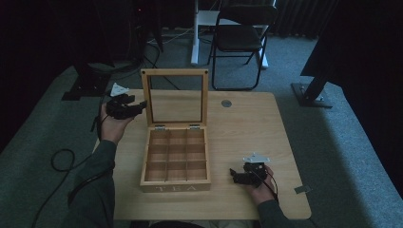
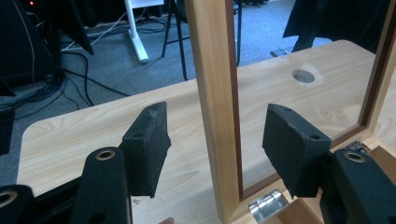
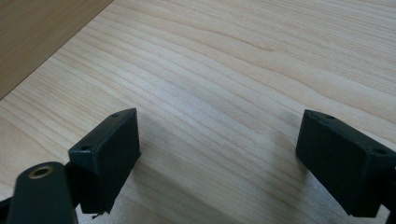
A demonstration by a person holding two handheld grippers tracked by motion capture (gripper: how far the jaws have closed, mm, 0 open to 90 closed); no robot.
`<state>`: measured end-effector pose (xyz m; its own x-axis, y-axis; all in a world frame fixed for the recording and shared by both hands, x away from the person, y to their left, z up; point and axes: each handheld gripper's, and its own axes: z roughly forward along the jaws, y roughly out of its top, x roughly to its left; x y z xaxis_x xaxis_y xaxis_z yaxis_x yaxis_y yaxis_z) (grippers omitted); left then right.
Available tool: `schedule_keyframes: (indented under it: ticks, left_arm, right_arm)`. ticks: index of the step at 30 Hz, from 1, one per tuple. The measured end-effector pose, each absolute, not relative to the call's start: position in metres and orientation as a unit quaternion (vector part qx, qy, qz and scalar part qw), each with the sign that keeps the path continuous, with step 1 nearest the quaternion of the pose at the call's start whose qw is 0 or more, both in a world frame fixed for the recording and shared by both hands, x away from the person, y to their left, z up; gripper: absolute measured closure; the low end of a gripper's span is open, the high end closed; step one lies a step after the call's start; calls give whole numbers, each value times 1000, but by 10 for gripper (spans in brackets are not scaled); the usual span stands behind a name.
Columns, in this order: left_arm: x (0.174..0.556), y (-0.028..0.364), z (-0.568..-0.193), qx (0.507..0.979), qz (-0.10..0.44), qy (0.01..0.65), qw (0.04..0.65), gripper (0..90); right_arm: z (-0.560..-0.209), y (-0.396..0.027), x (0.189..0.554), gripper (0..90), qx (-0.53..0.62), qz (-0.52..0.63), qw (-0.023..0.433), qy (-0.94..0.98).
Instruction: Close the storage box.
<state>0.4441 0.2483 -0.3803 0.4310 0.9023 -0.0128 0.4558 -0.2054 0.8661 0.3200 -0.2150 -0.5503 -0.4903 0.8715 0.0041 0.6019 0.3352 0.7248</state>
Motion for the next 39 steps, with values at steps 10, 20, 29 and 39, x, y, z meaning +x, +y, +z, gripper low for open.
schedule_keyframes:
  ticks: [10,20,29,39]
  left_arm:
    - [456,240,-383,734,260,467,419,403]
    - [469,238,-393,738,250,484,399,412]
    - [481,237,-396,734,230,486,415,436]
    - [480,230,-394,743,229,473,415,562]
  right_arm:
    - [-550,-215,320,132,464,341,197,793]
    - [-550,-215,320,132,464,342,197,793]
    - [-550,-215,320,132,464,342,197,793]
    - [-550,-215,320,132,464,342,197,793]
